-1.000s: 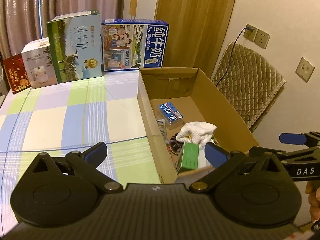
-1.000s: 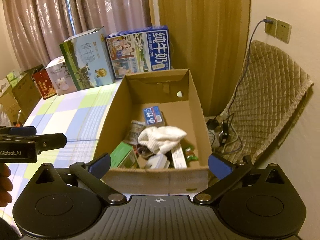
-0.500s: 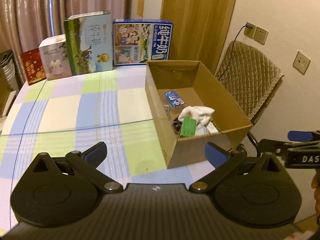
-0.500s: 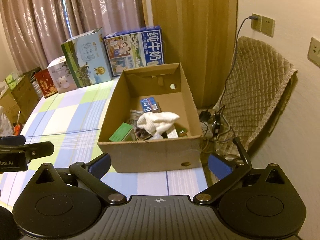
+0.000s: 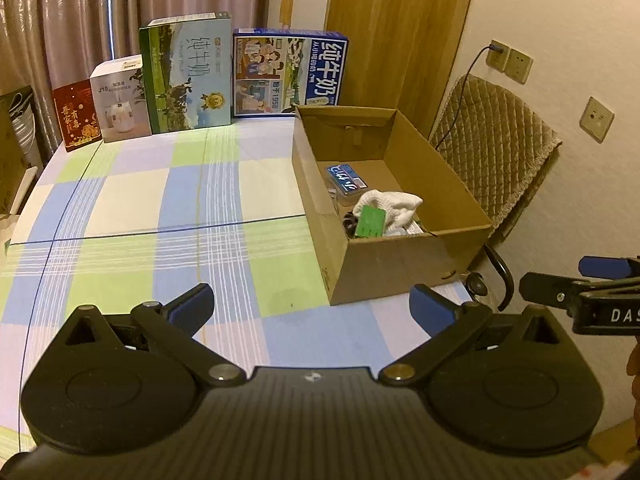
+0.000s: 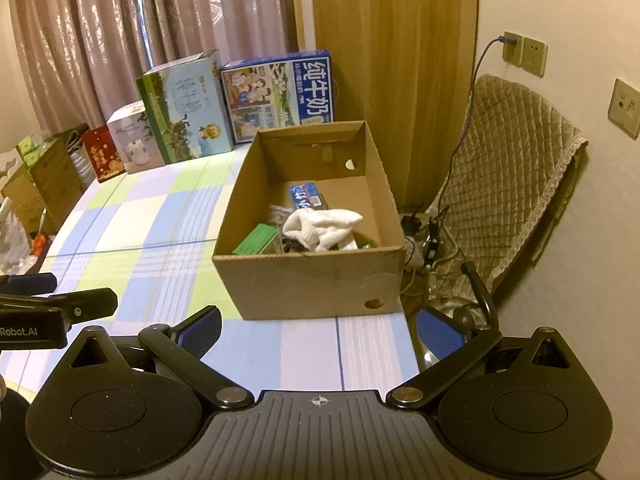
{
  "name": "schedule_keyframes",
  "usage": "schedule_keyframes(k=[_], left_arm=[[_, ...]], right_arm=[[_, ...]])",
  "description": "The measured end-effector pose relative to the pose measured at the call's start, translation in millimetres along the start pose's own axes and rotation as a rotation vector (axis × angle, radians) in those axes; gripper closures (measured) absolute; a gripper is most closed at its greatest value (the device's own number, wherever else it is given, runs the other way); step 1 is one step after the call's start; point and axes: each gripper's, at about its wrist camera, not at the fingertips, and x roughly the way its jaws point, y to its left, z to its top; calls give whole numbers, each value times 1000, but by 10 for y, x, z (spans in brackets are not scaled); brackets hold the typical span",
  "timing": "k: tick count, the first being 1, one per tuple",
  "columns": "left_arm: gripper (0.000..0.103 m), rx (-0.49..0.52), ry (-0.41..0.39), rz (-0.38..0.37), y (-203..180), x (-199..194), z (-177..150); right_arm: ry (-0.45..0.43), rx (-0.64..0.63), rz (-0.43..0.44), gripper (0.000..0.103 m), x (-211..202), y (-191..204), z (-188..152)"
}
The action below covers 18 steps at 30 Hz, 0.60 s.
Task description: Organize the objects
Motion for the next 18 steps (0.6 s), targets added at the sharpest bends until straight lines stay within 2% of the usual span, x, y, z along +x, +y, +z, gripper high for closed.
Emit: schedule_keyframes(k=[18], left_arm=[[1, -2, -6, -34, -120, -260, -221]], right_arm=[[5, -8, 16, 2, -197, 90, -167]])
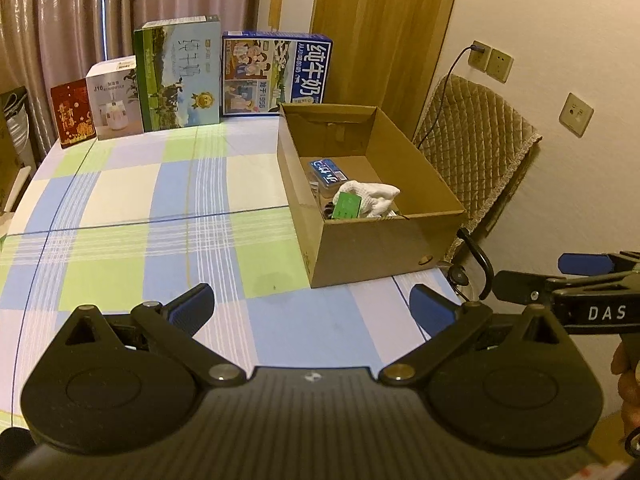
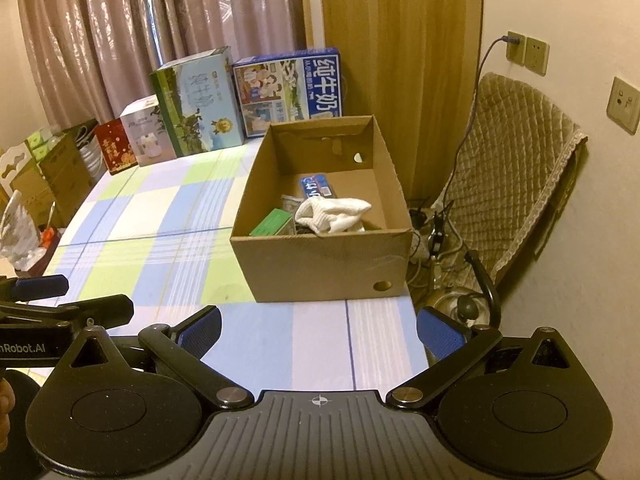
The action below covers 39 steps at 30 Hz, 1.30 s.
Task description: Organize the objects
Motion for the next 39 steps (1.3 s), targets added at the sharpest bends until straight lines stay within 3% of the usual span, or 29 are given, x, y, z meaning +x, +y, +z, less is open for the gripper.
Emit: schedule_keyframes(k=[39], left_arm=[[1, -21, 5, -1, 64, 23, -5]], right_arm=[[9, 14, 1, 2, 45, 21, -22]])
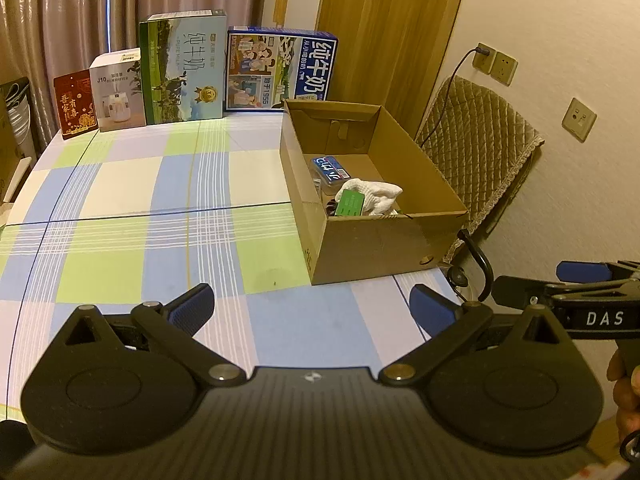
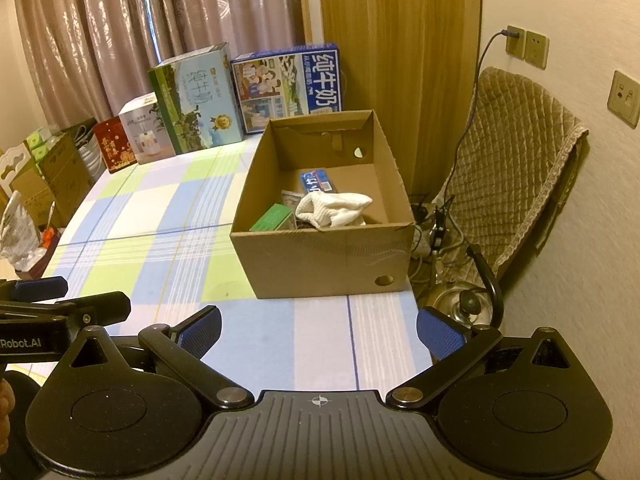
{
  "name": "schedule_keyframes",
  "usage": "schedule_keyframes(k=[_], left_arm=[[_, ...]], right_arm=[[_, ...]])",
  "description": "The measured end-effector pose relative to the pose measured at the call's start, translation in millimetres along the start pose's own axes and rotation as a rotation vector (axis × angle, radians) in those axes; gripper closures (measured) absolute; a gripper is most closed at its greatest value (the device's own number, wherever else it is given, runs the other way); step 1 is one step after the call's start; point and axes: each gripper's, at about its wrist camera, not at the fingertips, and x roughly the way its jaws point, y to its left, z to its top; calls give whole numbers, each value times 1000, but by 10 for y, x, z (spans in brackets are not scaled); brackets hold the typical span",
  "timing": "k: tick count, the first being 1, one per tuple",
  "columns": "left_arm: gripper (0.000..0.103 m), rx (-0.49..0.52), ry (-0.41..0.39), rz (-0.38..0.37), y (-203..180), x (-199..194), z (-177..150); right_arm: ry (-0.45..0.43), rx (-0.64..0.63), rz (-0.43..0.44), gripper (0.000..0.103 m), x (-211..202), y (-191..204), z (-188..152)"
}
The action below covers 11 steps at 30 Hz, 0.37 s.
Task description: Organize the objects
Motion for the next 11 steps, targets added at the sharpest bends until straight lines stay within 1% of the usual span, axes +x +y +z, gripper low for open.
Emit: schedule_keyframes(k=[6, 11], left_arm=[[1, -2, 6, -8, 3, 8, -6], [1, -20, -9, -10, 38, -11, -24]], right_arm=[[0, 0, 0, 2, 2, 9, -3], [1, 0, 2, 2, 3, 15, 1]])
